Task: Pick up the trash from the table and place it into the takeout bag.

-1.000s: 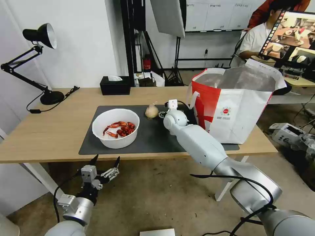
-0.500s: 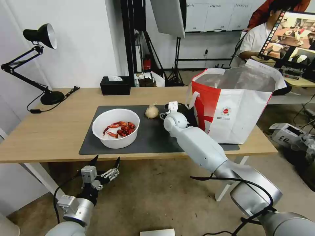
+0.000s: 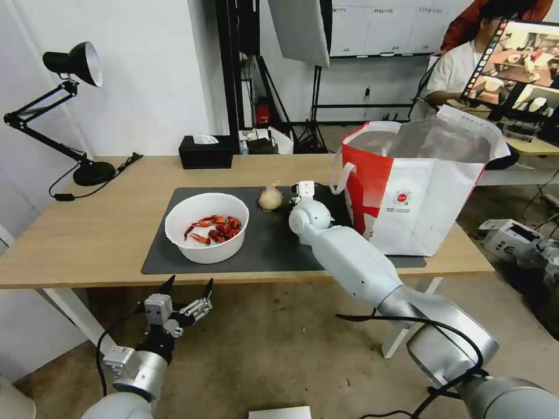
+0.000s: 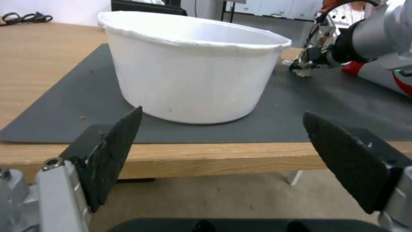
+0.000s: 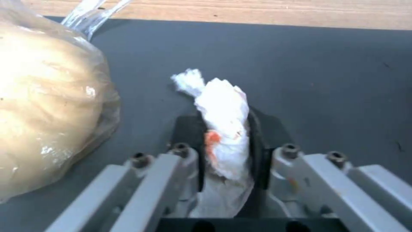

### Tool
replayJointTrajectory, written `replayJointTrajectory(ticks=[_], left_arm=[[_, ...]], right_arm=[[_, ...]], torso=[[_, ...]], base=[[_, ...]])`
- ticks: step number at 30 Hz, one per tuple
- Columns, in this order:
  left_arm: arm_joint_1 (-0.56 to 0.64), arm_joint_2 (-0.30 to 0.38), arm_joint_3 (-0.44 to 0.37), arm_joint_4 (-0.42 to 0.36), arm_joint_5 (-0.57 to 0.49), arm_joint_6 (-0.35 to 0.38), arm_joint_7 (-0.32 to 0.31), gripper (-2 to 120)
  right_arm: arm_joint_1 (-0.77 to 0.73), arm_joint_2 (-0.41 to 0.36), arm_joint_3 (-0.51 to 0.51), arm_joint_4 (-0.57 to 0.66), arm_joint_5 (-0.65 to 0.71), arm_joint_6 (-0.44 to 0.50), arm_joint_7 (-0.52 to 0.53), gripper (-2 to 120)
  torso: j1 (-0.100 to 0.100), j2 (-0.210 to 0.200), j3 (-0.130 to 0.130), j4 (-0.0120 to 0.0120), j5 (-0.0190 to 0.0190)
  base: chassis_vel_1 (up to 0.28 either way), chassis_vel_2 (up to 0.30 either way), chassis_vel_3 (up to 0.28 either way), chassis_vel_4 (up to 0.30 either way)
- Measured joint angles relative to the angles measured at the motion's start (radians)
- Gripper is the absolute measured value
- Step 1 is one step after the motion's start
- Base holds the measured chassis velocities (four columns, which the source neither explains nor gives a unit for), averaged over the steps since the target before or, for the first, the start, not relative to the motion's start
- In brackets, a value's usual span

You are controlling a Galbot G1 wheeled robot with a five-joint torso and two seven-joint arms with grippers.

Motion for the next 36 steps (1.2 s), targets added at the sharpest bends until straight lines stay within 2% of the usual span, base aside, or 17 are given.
replayJointTrajectory(ticks=[2,5,12,16,18,19,21,22,27,28,36], left_arm=[[0.0,0.0,0.0,0.001,0.0,-0.001,0.0,100],[0.0,0.0,0.0,0.001,0.0,-0.002,0.001,100],[0.001,-0.002,0.001,0.001,0.001,-0.002,0.001,100],[0.003,-0.004,0.001,0.0,0.001,-0.003,0.001,100],[0.006,-0.007,0.002,-0.007,0.001,-0.004,0.001,100],[0.006,-0.007,0.002,-0.007,0.001,-0.004,0.001,100],[0.011,-0.009,0.001,-0.012,0.001,-0.004,0.001,100],[0.011,-0.009,0.001,-0.012,0.001,-0.004,0.001,100],[0.022,-0.017,-0.001,-0.013,0.004,-0.017,0.002,100],[0.022,-0.017,-0.001,-0.013,0.004,-0.017,0.002,100],[0.026,-0.031,0.007,-0.011,0.016,-0.019,0.005,100]], right_arm=[[-0.004,0.0,0.0,0.0,-0.006,0.009,0.001,7],[-0.011,-0.002,0.0,0.004,-0.016,0.023,0.001,0],[-0.046,-0.027,0.006,0.086,-0.088,0.078,0.028,0],[-0.072,-0.056,0.011,0.178,-0.149,0.117,0.06,0],[-0.104,-0.093,0.01,0.271,-0.21,0.176,0.064,0],[-0.104,-0.093,0.01,0.271,-0.21,0.176,0.064,0],[-0.129,-0.126,0.007,0.338,-0.255,0.235,0.045,0],[-0.129,-0.126,0.007,0.338,-0.255,0.235,0.045,0],[-0.19,-0.214,0.011,0.481,-0.338,0.393,-0.063,0],[-0.19,-0.214,0.011,0.481,-0.338,0.393,-0.063,0],[-0.227,-0.304,0.089,0.6,-0.393,0.571,-0.189,0]], torso=[[0.0,0.0,0.0,-0.0001,0.0],[0.0,0.0,0.0,-0.0003,0.0],[0.0,0.0,0.0,-0.0004,0.0],[0.0,0.0,0.0,-0.0001,0.0],[0.0,0.0,0.0,-0.0001,0.0001],[0.0,0.0,0.0,-0.0001,0.0001],[0.0,0.0,0.0,-0.0002,0.0],[0.0,0.0,0.0,-0.0002,0.0],[0.0,0.0,0.0,-0.0001,0.0002],[0.0,0.0,0.0,-0.0001,0.0002],[0.0,0.0,0.0,0.0,0.0002]], base=[[0.0,0.0,0.0,0.0],[0.0,0.0,0.0,0.0],[0.0,0.0,0.0,0.0],[0.0,0.0,0.0,0.0],[0.0,0.0,0.0,0.0],[0.0,0.0,0.0,0.0],[0.0,0.0,0.0,0.0],[0.0,0.0,0.0,0.0],[0.0,0.0,0.0,0.0],[0.0,0.0,0.0,0.0],[0.0,0.0,0.0,0.0]])
